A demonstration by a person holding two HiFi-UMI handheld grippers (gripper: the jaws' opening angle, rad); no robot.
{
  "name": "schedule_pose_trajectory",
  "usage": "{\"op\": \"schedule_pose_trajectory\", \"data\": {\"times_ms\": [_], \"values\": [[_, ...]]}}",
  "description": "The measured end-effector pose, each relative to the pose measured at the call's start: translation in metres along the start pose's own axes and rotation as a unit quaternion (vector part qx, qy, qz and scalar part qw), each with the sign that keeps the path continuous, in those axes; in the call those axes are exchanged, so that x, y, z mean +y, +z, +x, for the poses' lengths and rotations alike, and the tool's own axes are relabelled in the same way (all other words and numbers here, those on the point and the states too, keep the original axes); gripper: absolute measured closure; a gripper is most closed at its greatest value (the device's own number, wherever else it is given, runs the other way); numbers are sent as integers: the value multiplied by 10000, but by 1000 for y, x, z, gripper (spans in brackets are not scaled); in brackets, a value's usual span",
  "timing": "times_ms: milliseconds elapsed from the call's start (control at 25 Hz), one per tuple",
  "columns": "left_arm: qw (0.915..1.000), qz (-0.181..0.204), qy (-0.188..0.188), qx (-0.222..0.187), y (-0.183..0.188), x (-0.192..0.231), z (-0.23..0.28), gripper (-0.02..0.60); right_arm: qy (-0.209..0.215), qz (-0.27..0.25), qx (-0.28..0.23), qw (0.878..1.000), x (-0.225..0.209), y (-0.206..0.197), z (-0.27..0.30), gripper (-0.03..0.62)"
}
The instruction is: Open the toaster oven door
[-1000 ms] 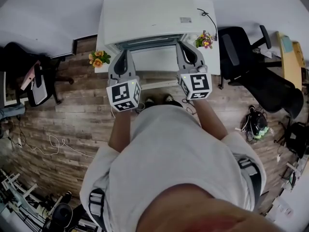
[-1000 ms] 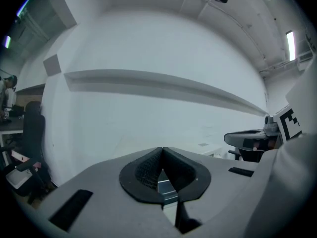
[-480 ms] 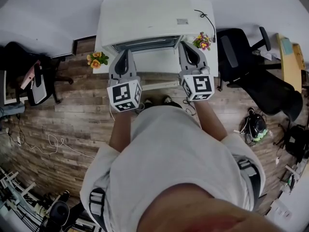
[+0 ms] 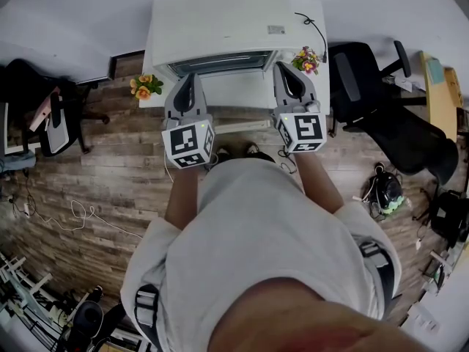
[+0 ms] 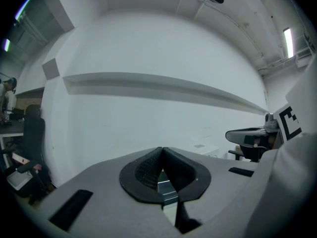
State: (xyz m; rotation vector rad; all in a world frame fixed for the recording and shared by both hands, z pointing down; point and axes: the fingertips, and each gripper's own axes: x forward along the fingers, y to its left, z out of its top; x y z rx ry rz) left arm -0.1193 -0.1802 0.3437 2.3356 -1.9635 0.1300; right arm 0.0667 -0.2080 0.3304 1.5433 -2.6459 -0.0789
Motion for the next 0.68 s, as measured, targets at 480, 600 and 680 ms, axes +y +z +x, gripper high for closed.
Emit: {"op": "schedule_pose_trajectory", "data": {"times_ms": [480, 600, 680], "values": [[9999, -13, -100, 4, -2, -3, -3, 563, -85, -40, 54, 9999, 2, -1, -7, 595], [9999, -11, -131, 4, -2, -5, -4, 563, -105, -47, 58, 9999, 2, -2, -9, 596], [9999, -10, -157, 1, -3, -6, -5, 563, -116, -48, 55, 9999, 2, -2, -10, 596]]}}
